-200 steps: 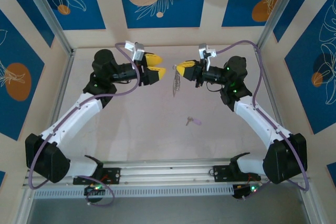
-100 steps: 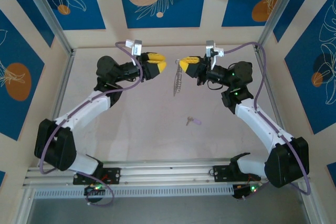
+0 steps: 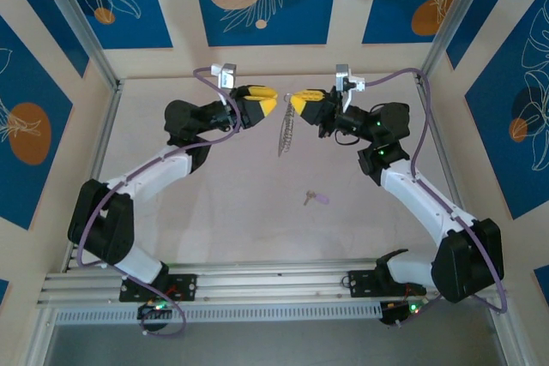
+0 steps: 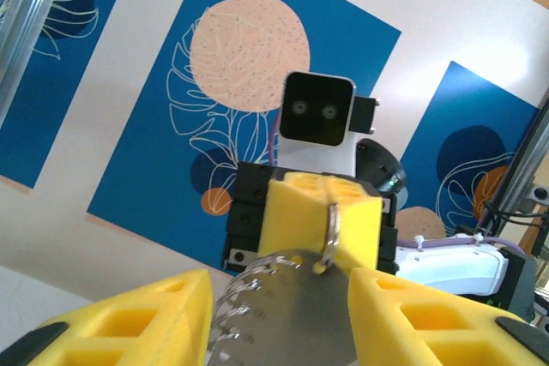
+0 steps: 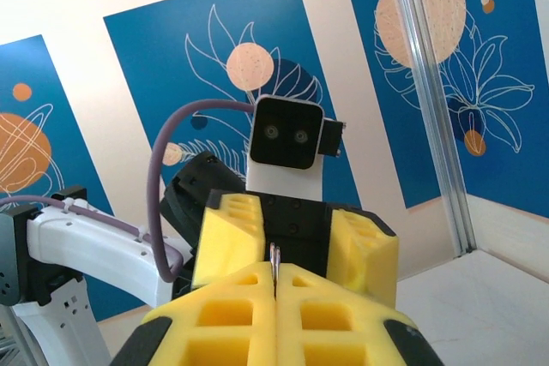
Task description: Put the keys on the keyring
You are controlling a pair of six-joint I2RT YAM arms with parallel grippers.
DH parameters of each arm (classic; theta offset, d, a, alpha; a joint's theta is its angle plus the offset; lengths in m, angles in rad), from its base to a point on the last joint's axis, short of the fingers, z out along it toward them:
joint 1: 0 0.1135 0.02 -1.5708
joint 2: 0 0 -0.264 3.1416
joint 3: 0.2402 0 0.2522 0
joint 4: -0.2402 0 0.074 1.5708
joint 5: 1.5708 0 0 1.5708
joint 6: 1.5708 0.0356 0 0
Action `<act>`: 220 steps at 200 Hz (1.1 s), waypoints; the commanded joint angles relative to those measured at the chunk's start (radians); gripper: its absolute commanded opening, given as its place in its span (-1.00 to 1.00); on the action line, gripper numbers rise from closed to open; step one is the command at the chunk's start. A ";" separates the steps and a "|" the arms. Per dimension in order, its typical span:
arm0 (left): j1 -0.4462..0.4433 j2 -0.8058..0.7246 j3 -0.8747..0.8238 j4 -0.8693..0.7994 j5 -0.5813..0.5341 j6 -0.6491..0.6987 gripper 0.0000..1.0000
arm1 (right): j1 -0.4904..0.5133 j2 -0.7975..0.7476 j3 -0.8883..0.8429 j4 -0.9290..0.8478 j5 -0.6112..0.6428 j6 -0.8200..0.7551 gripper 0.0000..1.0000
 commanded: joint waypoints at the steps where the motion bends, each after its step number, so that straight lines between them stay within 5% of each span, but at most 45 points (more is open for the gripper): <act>1: -0.010 0.008 0.040 0.078 0.008 -0.018 -0.10 | 0.012 0.009 0.012 0.050 0.029 0.013 -1.00; 220: -0.041 0.040 0.076 0.064 0.054 -0.028 -0.34 | 0.036 0.034 0.020 0.044 0.029 0.009 -1.00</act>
